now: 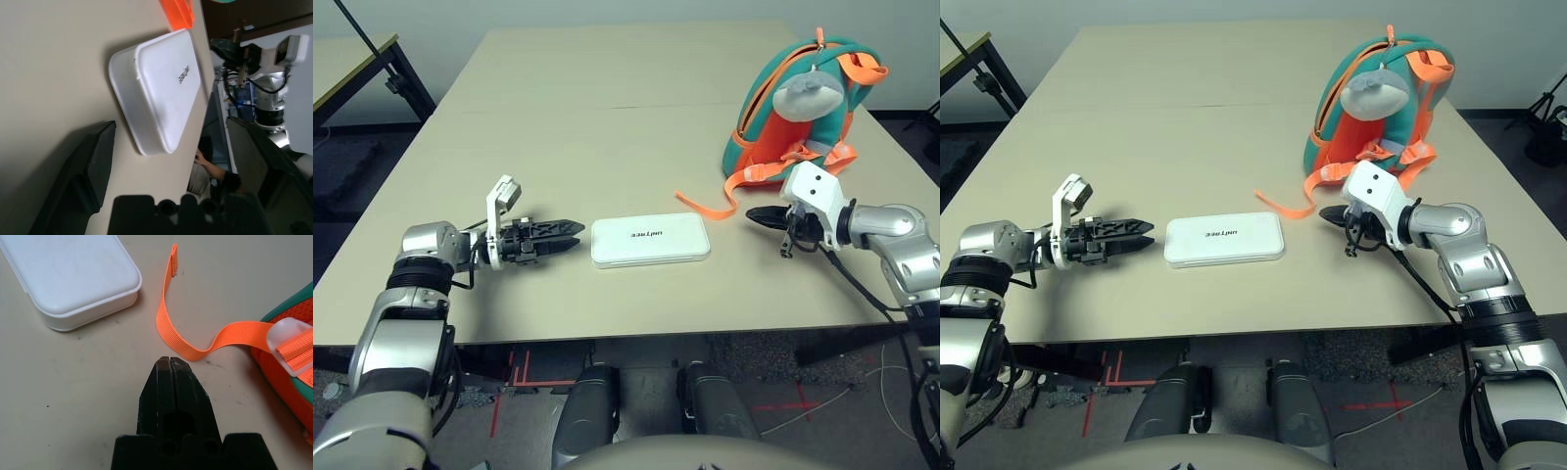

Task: Put the pencil case into the backpack and zip it.

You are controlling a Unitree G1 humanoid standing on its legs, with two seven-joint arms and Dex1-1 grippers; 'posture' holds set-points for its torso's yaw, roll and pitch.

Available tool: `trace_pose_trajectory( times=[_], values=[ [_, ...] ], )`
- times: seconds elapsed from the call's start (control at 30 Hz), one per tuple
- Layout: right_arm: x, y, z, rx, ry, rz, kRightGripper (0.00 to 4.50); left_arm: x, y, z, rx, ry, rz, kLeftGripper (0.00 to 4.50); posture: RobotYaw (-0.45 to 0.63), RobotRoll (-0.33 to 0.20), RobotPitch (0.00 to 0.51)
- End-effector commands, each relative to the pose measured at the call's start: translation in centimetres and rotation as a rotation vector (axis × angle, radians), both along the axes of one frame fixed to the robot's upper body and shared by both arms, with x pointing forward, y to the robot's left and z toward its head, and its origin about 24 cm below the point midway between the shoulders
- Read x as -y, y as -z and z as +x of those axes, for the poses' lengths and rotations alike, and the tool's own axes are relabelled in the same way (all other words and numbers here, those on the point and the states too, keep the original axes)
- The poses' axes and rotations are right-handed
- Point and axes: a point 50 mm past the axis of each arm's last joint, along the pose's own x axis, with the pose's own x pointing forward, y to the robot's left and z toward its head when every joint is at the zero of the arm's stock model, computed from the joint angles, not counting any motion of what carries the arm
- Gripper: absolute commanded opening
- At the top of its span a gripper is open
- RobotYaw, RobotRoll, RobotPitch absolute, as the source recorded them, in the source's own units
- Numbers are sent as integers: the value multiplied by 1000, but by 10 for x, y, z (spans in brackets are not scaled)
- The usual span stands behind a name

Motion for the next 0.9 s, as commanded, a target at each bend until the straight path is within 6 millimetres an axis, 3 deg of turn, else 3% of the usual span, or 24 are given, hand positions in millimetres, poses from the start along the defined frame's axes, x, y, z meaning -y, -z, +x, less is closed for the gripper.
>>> trace_pose_trajectory(
  times=[0.03, 0.43, 0.9],
  values=[
    [-3, 4, -1, -8, -22, -33, 30, 6, 7, 1, -20, 24, 33, 4500, -150, 0, 81],
    [-10, 31, -7, -54, -83, -195, 30, 11, 12, 4, -25, 39, 42, 4500, -159, 0, 72],
    [-52, 45, 13, -37, -200, -212, 30, -1, 10, 0, -54, 26, 74, 4500, -127, 0, 67]
  ],
)
